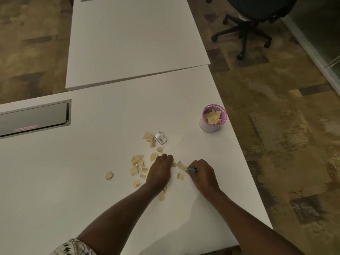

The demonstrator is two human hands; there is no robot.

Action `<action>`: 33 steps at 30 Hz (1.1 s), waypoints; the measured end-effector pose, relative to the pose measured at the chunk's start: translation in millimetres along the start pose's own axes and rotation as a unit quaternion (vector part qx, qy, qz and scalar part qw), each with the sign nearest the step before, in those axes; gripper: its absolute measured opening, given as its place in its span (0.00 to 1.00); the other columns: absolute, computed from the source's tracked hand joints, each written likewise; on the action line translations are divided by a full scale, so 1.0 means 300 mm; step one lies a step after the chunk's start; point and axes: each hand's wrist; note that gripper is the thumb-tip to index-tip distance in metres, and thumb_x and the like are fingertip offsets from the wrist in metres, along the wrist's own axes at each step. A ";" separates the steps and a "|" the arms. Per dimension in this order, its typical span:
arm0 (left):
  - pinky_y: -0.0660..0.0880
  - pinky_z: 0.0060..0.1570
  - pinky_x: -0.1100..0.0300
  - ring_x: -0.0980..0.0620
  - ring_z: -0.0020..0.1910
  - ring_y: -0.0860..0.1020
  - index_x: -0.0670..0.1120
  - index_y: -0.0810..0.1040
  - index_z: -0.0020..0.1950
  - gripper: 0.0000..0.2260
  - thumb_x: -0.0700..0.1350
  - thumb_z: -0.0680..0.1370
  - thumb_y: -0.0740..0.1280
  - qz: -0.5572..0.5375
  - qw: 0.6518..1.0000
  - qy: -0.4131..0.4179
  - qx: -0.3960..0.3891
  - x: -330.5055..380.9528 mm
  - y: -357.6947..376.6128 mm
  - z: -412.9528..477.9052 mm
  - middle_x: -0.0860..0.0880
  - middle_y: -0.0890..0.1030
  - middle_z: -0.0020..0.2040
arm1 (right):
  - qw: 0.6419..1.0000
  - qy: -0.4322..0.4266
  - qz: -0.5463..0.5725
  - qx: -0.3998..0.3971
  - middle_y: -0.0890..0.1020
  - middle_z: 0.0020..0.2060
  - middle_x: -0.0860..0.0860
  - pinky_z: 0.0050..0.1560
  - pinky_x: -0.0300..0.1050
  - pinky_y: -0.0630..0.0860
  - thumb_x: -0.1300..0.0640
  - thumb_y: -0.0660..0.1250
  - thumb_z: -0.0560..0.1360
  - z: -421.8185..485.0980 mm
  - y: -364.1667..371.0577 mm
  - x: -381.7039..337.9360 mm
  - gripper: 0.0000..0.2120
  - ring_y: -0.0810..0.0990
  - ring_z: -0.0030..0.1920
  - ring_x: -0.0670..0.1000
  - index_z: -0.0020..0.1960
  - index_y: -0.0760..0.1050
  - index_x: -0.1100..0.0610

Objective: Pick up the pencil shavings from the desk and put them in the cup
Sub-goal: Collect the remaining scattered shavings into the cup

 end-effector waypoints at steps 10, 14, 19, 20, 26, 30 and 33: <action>0.66 0.34 0.62 0.51 0.39 0.75 0.47 0.75 0.42 0.07 0.35 0.75 0.64 -0.145 0.983 -0.086 0.072 0.099 -0.096 0.084 0.52 0.78 0.39 | 0.994 0.024 0.086 0.067 0.82 0.44 0.50 0.40 0.24 0.69 0.61 0.74 0.73 0.093 -0.201 -0.016 0.03 0.79 0.43 0.47 0.47 0.82 0.57; 0.75 0.41 0.56 0.50 0.43 0.78 0.45 0.79 0.48 0.04 0.39 0.78 0.65 -0.147 0.982 -0.027 0.115 0.227 -0.179 0.210 0.49 0.82 0.45 | 0.989 0.010 0.088 0.120 0.82 0.45 0.52 0.45 0.38 0.75 0.60 0.75 0.72 0.198 -0.346 -0.043 0.05 0.81 0.43 0.50 0.47 0.82 0.57; 0.76 0.42 0.53 0.47 0.44 0.78 0.46 0.79 0.47 0.03 0.40 0.77 0.66 -0.178 0.973 0.011 0.145 0.388 -0.266 0.411 0.49 0.82 0.45 | 0.989 0.024 0.055 0.139 0.80 0.42 0.50 0.33 0.30 0.66 0.61 0.73 0.73 0.354 -0.477 -0.062 0.06 0.77 0.41 0.50 0.50 0.82 0.59; 0.76 0.42 0.53 0.47 0.44 0.78 0.46 0.79 0.47 0.03 0.41 0.76 0.66 -0.180 0.973 0.015 0.143 0.412 -0.274 0.445 0.48 0.82 0.45 | 0.990 0.032 0.051 0.131 0.80 0.42 0.50 0.31 0.29 0.65 0.61 0.73 0.73 0.381 -0.491 -0.065 0.06 0.77 0.41 0.50 0.50 0.81 0.59; 0.76 0.41 0.50 0.46 0.44 0.76 0.47 0.79 0.45 0.05 0.40 0.73 0.65 -0.135 0.986 0.029 0.093 0.466 -0.262 0.561 0.49 0.83 0.43 | 0.998 0.039 -0.015 0.043 0.83 0.44 0.55 0.42 0.42 0.73 0.60 0.73 0.73 0.485 -0.521 -0.081 0.05 0.79 0.42 0.54 0.49 0.80 0.57; 0.75 0.41 0.49 0.43 0.46 0.76 0.47 0.81 0.50 0.08 0.41 0.73 0.66 -0.081 0.993 0.046 0.071 0.464 -0.234 0.574 0.46 0.83 0.44 | 1.000 0.018 -0.014 0.007 0.84 0.50 0.55 0.48 0.46 0.78 0.61 0.71 0.73 0.507 -0.528 -0.075 0.11 0.81 0.47 0.55 0.55 0.80 0.56; 0.75 0.43 0.49 0.41 0.47 0.76 0.48 0.81 0.56 0.11 0.43 0.74 0.66 -0.059 0.993 0.076 0.064 0.457 -0.228 0.571 0.45 0.83 0.47 | 1.000 0.013 -0.009 0.024 0.84 0.53 0.53 0.46 0.41 0.74 0.63 0.69 0.74 0.511 -0.540 -0.068 0.15 0.81 0.49 0.54 0.60 0.79 0.54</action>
Point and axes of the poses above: each hand's wrist, its own z-axis towards the middle knuckle, its own y-axis out of the palm, x = y × z
